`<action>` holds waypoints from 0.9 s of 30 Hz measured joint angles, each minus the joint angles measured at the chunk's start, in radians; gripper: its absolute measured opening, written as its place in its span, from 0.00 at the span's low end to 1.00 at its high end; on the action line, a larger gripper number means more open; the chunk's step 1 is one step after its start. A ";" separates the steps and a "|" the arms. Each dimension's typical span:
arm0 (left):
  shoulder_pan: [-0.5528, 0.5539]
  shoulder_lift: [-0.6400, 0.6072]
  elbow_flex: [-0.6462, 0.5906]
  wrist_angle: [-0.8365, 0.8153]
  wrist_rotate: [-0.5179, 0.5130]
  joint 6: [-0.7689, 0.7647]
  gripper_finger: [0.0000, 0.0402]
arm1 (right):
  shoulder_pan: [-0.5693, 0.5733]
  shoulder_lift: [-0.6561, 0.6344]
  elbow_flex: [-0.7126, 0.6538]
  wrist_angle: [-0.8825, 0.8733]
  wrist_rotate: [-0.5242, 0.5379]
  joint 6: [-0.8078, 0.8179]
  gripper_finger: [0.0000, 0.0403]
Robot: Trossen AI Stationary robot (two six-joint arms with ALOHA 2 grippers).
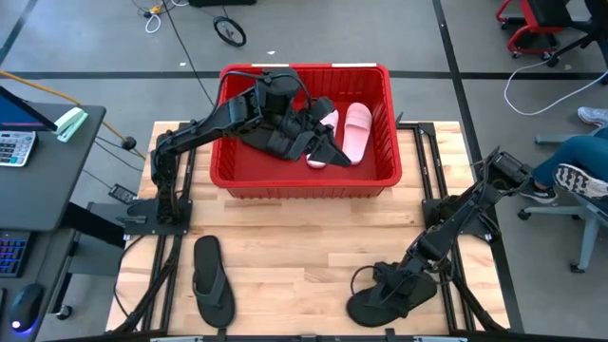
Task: Pick and place slides into bin
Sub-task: Put the right black slides into the red bin
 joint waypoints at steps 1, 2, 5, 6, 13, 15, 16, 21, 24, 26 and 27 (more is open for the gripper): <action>0.000 0.000 0.000 0.000 0.000 -0.015 0.17 | 0.000 0.000 0.000 0.011 0.012 0.017 0.07; 0.000 0.000 0.000 0.000 0.000 -0.027 0.17 | 0.000 0.000 0.000 0.021 0.023 0.030 0.04; 0.000 0.000 0.000 0.002 0.001 -0.073 0.15 | -0.002 0.000 0.000 0.030 0.047 0.065 0.03; 0.000 0.000 0.000 0.010 0.000 -0.082 0.14 | -0.003 0.000 0.000 0.030 0.049 0.075 0.04; 0.018 -0.014 0.000 0.162 0.042 -0.167 0.09 | -0.020 -0.005 0.063 0.029 0.083 0.101 0.02; 0.029 -0.036 0.000 0.182 0.043 -0.173 0.07 | -0.034 -0.013 0.099 0.028 0.128 0.095 0.01; 0.032 -0.044 0.000 0.205 0.046 -0.172 0.06 | -0.045 -0.015 0.120 0.028 0.144 0.083 0.01; 0.059 -0.124 0.000 0.215 0.054 -0.173 0.02 | -0.095 -0.035 0.251 -0.053 0.220 -0.035 0.01; 0.073 -0.185 0.001 0.218 0.053 -0.172 0.01 | -0.144 -0.042 0.364 -0.161 0.267 -0.138 0.01; 0.077 -0.222 0.001 0.229 0.040 -0.171 0.02 | -0.190 -0.045 0.447 -0.246 0.297 -0.230 0.01; 0.078 -0.241 0.001 0.227 0.037 -0.171 0.02 | -0.218 -0.047 0.493 -0.289 0.313 -0.282 0.01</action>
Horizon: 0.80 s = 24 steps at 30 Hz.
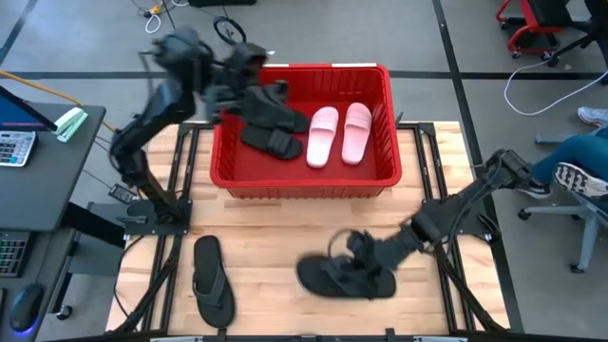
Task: Pick and place slides into bin
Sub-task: Put the right black slides into the red bin
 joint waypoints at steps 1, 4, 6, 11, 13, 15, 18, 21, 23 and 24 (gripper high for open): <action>0.002 -0.016 0.000 0.002 -0.002 0.003 0.03 | -0.032 0.000 0.046 -0.036 0.010 -0.051 0.01; 0.003 -0.061 0.000 0.005 -0.007 0.034 0.06 | -0.148 0.000 0.191 -0.187 0.056 -0.189 0.01; 0.003 -0.084 0.000 0.007 -0.010 0.078 0.07 | -0.237 0.000 0.281 -0.244 0.115 -0.251 0.01; 0.003 -0.125 0.000 0.004 -0.013 0.140 0.07 | -0.480 0.009 0.456 -0.252 0.166 -0.394 0.00; 0.003 -0.129 0.000 0.001 -0.013 0.138 0.06 | -0.555 0.026 0.513 -0.251 0.158 -0.443 0.00; 0.003 -0.130 0.000 -0.006 -0.013 0.135 0.05 | -0.624 0.055 0.557 -0.251 0.131 -0.481 0.00; 0.004 -0.130 -0.001 -0.025 -0.013 0.135 0.04 | -0.705 0.124 0.608 -0.255 0.082 -0.523 0.00; 0.003 -0.130 -0.001 -0.046 -0.012 0.135 0.05 | -0.754 0.213 0.631 -0.252 -0.003 -0.539 0.00; 0.003 -0.130 -0.001 -0.065 -0.012 0.158 0.06 | -0.765 0.281 0.632 -0.255 -0.039 -0.565 0.00; 0.004 -0.130 -0.001 -0.075 -0.012 0.183 0.06 | -0.769 0.319 0.632 -0.255 -0.046 -0.578 0.00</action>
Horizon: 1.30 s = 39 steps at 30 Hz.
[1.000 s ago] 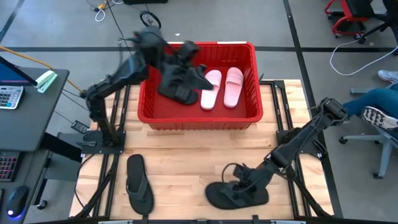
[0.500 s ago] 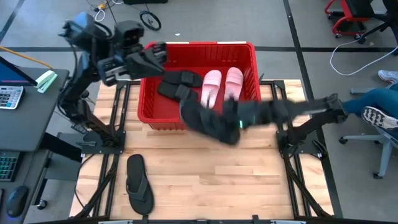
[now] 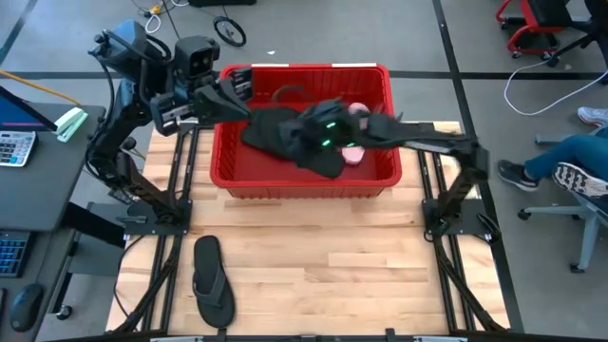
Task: Pick and place slides into bin
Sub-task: Put the right black slides into the red bin
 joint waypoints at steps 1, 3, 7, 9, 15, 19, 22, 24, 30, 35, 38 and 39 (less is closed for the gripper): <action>0.000 0.000 0.000 -0.012 0.000 0.024 0.06 | -0.003 0.038 0.000 0.008 -0.008 -0.013 0.00; 0.000 0.000 0.000 -0.027 -0.001 0.056 0.07 | -0.013 0.106 -0.002 0.032 -0.041 -0.041 0.00; 0.000 0.000 0.000 -0.034 0.002 0.054 0.06 | -0.034 0.219 -0.002 0.097 -0.176 -0.070 0.00; 0.000 0.000 0.000 -0.038 0.012 0.054 0.05 | -0.034 0.270 -0.002 0.136 -0.253 -0.055 0.00; 0.000 0.000 0.000 -0.067 0.018 0.062 0.04 | -0.021 0.389 0.002 0.214 -0.367 -0.049 0.00; 0.000 0.000 0.000 -0.072 0.019 0.061 0.05 | -0.019 0.434 0.002 0.228 -0.378 -0.028 0.02; 0.000 0.000 0.000 -0.072 0.019 0.060 0.06 | -0.021 0.435 0.002 0.224 -0.364 -0.037 0.05; 0.000 0.000 0.000 -0.072 0.019 0.054 0.07 | -0.029 0.432 0.002 0.227 -0.346 -0.061 0.06; 0.000 0.000 0.000 -0.071 0.019 0.054 0.05 | -0.040 0.428 0.002 0.230 -0.356 -0.115 0.09; 0.000 0.000 0.000 -0.070 0.019 0.053 0.03 | -0.044 0.433 0.002 0.230 -0.344 -0.171 0.19; 0.000 0.000 0.000 -0.069 0.018 0.053 0.03 | -0.055 0.434 0.002 0.223 -0.346 -0.173 0.27; 0.000 0.000 0.000 -0.069 0.018 0.053 0.03 | -0.059 0.440 0.002 0.219 -0.347 -0.168 0.30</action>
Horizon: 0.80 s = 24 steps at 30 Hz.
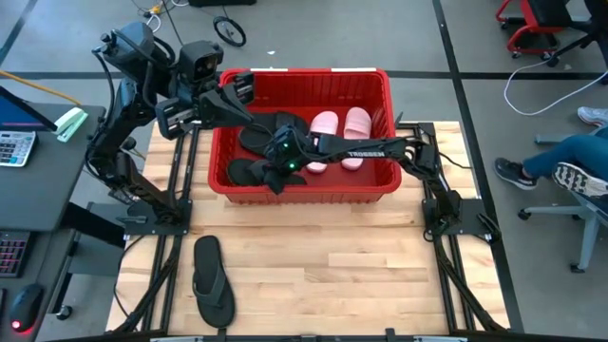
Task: Pick and place slides into bin
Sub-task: Put the right black slides into the red bin, then put the black slides into the red bin
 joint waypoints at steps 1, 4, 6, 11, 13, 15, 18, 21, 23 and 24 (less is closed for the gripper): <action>0.000 0.000 0.000 0.000 -0.002 0.000 0.04 | -0.004 0.007 0.000 -0.002 -0.004 0.008 0.32; 0.000 0.000 0.000 0.000 -0.026 0.000 0.05 | -0.018 0.008 0.000 -0.038 -0.010 0.046 0.37; 0.000 0.000 0.000 0.000 -0.044 0.001 0.05 | -0.023 0.009 0.000 -0.064 -0.007 0.055 0.39; 0.000 0.000 0.000 0.000 -0.076 0.001 0.03 | -0.027 0.004 -0.006 -0.080 -0.021 0.086 0.39; 0.000 0.000 0.000 0.000 -0.080 0.001 0.02 | -0.026 -0.013 -0.007 -0.068 -0.026 0.092 0.38; 0.000 0.000 0.000 0.000 -0.080 0.001 0.02 | -0.024 -0.046 -0.009 -0.062 -0.028 0.087 0.36; 0.000 0.000 0.000 -0.001 -0.081 0.001 0.03 | -0.023 -0.118 -0.010 -0.060 -0.031 0.066 0.34; 0.000 -0.001 0.000 -0.002 -0.081 0.000 0.05 | -0.023 -0.215 -0.007 -0.060 -0.041 0.058 0.34; 0.000 -0.001 0.000 -0.003 -0.081 0.000 0.06 | -0.022 -0.280 -0.007 -0.068 -0.045 0.057 0.34; 0.000 -0.001 0.000 -0.008 -0.080 0.000 0.06 | -0.019 -0.314 -0.007 -0.073 -0.047 0.058 0.34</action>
